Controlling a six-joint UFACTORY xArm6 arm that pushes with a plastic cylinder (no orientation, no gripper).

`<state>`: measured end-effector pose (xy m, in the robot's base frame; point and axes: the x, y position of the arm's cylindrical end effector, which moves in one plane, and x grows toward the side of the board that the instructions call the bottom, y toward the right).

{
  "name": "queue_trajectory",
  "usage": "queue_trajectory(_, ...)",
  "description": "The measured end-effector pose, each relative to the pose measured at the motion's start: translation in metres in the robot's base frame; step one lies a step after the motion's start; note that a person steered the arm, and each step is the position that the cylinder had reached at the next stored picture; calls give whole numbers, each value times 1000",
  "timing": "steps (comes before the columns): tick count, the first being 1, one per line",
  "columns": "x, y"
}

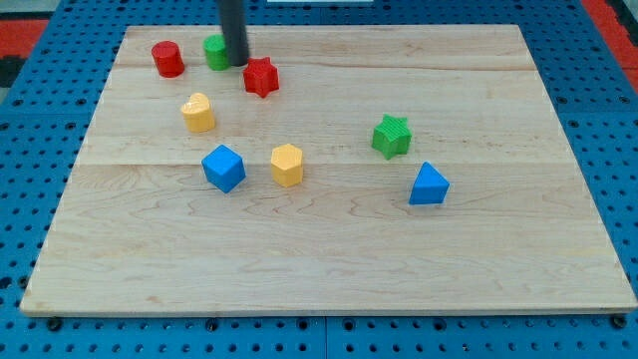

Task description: Push the yellow hexagon into the yellow heart

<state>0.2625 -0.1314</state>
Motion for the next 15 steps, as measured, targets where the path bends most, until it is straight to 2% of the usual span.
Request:
queue_trajectory(1,-14,10)
queue_trajectory(2,-1,98)
queue_trajectory(3,39,120)
queue_trajectory(5,39,31)
queue_trajectory(6,52,55)
queue_trajectory(8,43,3)
queue_trajectory(9,38,-4)
queue_trajectory(10,42,49)
queue_trajectory(11,91,89)
queue_trajectory(12,126,48)
queue_trajectory(13,126,-28)
queue_trajectory(14,94,-69)
queue_trajectory(15,93,-13)
